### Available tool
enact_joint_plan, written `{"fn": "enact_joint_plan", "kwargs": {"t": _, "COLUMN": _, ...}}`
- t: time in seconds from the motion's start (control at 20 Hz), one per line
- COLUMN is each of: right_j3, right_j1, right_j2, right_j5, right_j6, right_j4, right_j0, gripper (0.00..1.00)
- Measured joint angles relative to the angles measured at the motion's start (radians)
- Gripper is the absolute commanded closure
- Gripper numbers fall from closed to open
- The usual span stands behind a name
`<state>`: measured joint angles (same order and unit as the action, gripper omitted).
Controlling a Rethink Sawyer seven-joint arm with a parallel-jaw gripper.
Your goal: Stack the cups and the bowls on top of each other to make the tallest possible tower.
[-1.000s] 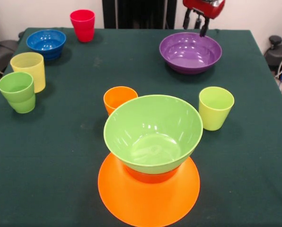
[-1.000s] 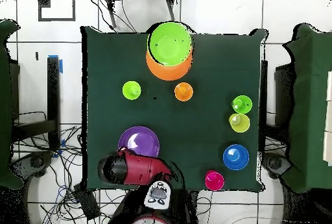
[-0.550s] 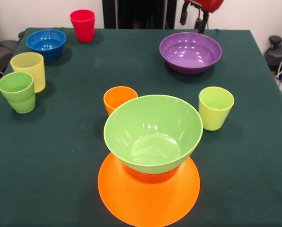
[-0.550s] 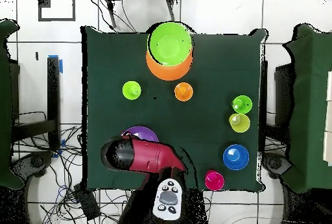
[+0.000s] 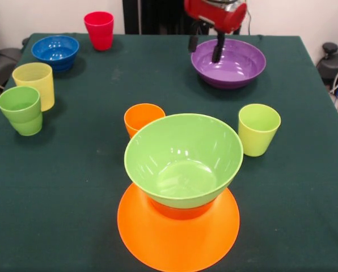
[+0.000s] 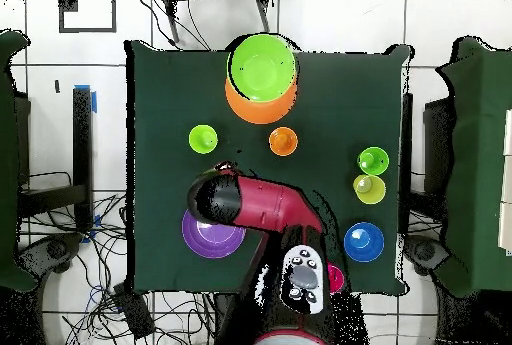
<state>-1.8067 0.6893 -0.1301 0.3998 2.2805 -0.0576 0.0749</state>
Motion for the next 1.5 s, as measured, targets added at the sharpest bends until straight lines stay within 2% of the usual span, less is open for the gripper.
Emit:
{"fn": "enact_joint_plan", "kwargs": {"t": 0.55, "right_j3": 0.124, "right_j1": 0.003, "right_j2": 0.032, "right_j5": 0.058, "right_j6": 0.000, "right_j4": 0.065, "right_j0": 0.110, "gripper": 0.00}}
{"fn": "enact_joint_plan", "kwargs": {"t": 0.9, "right_j3": 0.158, "right_j1": 0.001, "right_j2": 0.073, "right_j5": 0.093, "right_j6": 0.000, "right_j4": 0.102, "right_j0": 0.182, "gripper": 0.00}}
{"fn": "enact_joint_plan", "kwargs": {"t": 1.5, "right_j3": 0.228, "right_j1": -0.071, "right_j2": 0.162, "right_j5": 0.093, "right_j6": 0.000, "right_j4": 0.179, "right_j0": 0.278, "gripper": 0.00}}
